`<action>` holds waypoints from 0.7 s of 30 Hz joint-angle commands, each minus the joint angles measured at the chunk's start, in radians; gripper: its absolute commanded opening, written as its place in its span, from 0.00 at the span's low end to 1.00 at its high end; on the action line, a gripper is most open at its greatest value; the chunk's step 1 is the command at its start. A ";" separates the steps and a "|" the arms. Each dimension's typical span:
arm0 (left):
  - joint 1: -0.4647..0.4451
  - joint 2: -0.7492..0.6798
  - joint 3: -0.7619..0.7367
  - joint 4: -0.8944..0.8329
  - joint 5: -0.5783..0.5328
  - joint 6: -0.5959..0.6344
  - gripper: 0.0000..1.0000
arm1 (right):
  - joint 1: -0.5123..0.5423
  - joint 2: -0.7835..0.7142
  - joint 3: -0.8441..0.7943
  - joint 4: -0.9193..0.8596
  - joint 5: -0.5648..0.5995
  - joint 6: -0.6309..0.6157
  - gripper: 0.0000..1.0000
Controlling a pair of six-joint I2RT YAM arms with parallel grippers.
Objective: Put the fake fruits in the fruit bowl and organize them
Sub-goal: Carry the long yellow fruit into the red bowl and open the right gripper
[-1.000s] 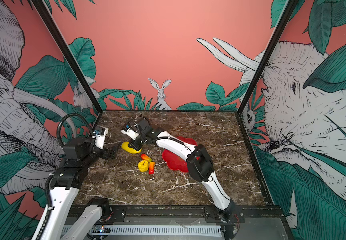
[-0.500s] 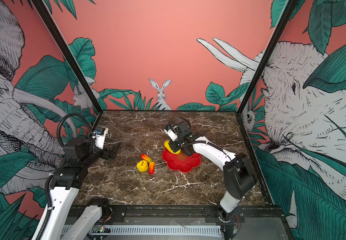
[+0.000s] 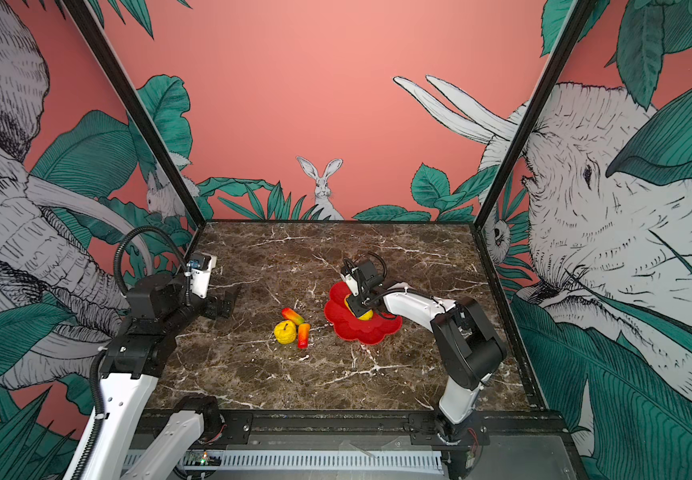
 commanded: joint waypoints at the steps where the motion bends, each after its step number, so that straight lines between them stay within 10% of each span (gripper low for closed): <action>1: 0.003 -0.002 -0.007 -0.009 0.006 0.016 1.00 | -0.007 0.016 -0.004 0.033 0.093 -0.008 0.18; 15: 0.004 0.002 -0.006 -0.009 0.006 0.015 1.00 | -0.005 -0.105 0.043 -0.076 0.082 -0.066 0.64; 21: 0.003 -0.002 -0.006 -0.009 0.006 0.016 1.00 | 0.033 -0.195 0.127 -0.194 0.011 -0.113 0.99</action>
